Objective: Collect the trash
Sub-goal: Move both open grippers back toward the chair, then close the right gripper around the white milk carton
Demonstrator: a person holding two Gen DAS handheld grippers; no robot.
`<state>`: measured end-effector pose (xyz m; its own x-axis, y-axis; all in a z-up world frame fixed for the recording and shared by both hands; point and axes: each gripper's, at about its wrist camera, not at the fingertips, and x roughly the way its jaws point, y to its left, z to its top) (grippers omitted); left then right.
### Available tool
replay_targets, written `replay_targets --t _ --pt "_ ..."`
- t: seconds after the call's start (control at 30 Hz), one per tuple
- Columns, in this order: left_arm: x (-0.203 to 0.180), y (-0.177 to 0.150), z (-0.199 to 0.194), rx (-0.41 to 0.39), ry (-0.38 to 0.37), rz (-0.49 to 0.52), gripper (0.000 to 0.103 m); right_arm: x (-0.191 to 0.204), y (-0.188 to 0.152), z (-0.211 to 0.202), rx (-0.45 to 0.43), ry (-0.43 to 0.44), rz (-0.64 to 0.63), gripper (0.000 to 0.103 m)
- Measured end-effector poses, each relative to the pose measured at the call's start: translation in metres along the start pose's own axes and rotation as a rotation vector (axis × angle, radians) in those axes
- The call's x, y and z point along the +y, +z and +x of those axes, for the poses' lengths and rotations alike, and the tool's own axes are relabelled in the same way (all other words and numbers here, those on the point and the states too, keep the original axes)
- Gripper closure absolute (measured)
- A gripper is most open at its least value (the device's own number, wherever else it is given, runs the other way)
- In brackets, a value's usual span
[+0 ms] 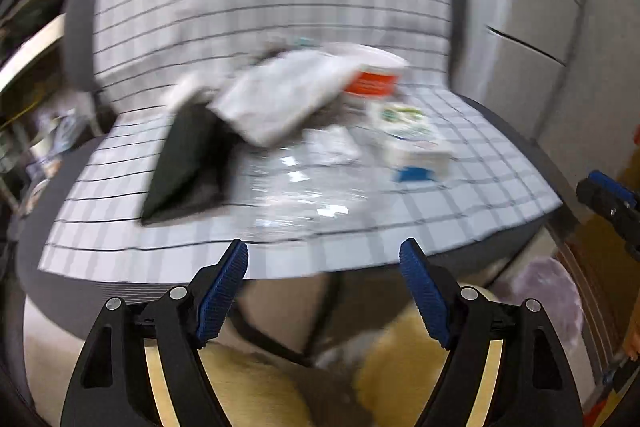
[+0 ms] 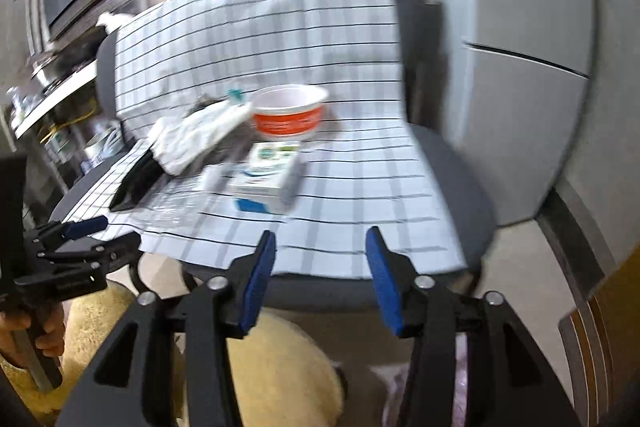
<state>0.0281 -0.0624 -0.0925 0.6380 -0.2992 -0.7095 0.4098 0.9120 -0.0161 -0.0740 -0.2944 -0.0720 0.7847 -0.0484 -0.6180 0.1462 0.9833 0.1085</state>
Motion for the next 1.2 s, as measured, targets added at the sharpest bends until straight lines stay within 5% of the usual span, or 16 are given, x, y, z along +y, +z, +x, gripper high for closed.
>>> replay_targets --t 0.3,0.5,0.77,0.83,1.2 --pt "0.06 0.007 0.017 0.019 0.118 -0.125 0.016 0.054 0.019 0.074 0.023 0.028 -0.098 0.018" --pt "0.077 0.009 0.027 0.039 0.143 -0.165 0.016 0.053 0.027 0.121 0.058 -0.02 -0.079 0.013" --pt "0.078 0.016 0.023 0.029 0.133 -0.165 0.016 0.051 0.037 0.176 0.153 -0.045 -0.048 0.013" --pt "0.078 0.018 0.023 0.03 0.136 -0.162 0.016 0.052 0.036 0.176 0.158 -0.041 -0.06 0.03" --pt "0.085 0.021 0.029 0.024 0.115 -0.131 0.016 0.026 0.015 0.093 0.072 -0.019 -0.056 0.032"
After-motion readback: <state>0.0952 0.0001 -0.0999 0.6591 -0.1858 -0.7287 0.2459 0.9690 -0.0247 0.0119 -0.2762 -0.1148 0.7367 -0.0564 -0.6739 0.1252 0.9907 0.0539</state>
